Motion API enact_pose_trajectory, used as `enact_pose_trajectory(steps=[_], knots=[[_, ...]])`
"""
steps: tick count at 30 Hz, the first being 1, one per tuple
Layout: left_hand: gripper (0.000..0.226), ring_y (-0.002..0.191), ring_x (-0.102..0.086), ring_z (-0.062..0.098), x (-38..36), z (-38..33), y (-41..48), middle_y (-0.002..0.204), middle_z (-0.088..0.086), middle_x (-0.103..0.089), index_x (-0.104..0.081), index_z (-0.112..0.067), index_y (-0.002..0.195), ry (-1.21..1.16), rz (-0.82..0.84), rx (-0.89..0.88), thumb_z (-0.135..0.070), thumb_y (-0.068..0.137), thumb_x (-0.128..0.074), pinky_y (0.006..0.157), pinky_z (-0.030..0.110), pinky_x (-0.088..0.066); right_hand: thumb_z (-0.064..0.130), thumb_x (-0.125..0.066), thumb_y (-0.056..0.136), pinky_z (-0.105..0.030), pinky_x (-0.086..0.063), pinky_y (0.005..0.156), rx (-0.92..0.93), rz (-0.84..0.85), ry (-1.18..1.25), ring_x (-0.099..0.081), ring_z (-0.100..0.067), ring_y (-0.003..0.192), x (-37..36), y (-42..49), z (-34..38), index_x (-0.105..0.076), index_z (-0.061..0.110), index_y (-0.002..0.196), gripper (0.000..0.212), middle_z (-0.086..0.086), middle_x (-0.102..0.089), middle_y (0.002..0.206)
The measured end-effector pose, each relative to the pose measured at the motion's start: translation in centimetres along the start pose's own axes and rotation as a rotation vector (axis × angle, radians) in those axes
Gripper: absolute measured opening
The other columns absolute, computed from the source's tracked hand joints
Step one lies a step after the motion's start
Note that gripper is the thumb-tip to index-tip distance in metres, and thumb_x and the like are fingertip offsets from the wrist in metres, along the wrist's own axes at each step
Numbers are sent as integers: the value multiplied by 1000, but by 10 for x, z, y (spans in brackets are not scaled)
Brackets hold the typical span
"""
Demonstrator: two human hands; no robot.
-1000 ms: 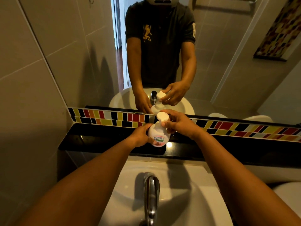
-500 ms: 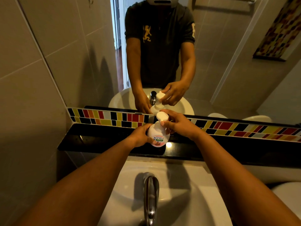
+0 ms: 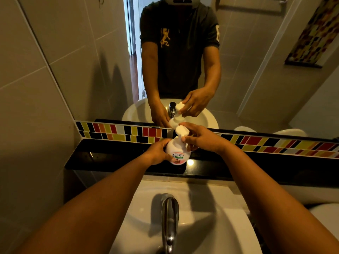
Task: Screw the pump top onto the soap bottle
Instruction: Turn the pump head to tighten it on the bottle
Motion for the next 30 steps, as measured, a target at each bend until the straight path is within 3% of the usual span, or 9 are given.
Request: enact_pose_trajectory(steps=[3, 12, 20, 25, 30], knots=[[68, 121, -56, 29, 0, 0, 0, 131, 9, -60, -51, -17, 132, -3, -9, 5, -4, 72, -79, 102, 48, -48, 24, -61, 95, -40, -60, 83, 3, -3, -11, -63, -25, 107, 0, 0, 1, -33, 25, 149, 61, -10, -55, 133], [68, 120, -57, 28, -1, 0, 1, 131, 8, -60, -51, -17, 131, 11, -30, -4, -5, 70, -81, 100, 46, -49, 21, -62, 95, -47, -60, 85, -6, -22, 11, -66, -33, 105, -1, -1, 0, -37, 20, 147, 58, -13, -57, 130], [68, 116, -59, 25, -2, 1, -1, 127, 5, -62, -54, -20, 127, -5, -55, -10, -6, 68, -83, 90, 37, -52, 22, -61, 95, -49, -59, 87, -16, -24, 3, -66, -33, 105, 0, -1, 0, -36, 20, 147, 58, -14, -57, 131], [67, 115, -59, 25, -1, 1, -2, 127, 5, -63, -55, -21, 126, 6, -54, -10, -7, 67, -83, 91, 38, -52, 22, -61, 95, -34, -60, 77, -16, -10, -2, -65, -25, 101, 0, 0, 0, -36, 22, 148, 58, -13, -56, 133], [69, 115, -59, 24, 0, 0, -3, 126, 4, -63, -55, -21, 127, -16, -50, -6, -7, 66, -84, 94, 41, -53, 21, -65, 92, -36, -60, 76, -24, -19, 42, -66, -27, 99, 2, 0, -4, -26, 29, 152, 72, -12, -58, 124]])
Point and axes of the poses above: each hand's wrist, its own y-axis towards the middle knuckle, its own x-axis out of the back of the hand, z = x × y, the point moved 4 cm from there along y, towards the middle knuckle
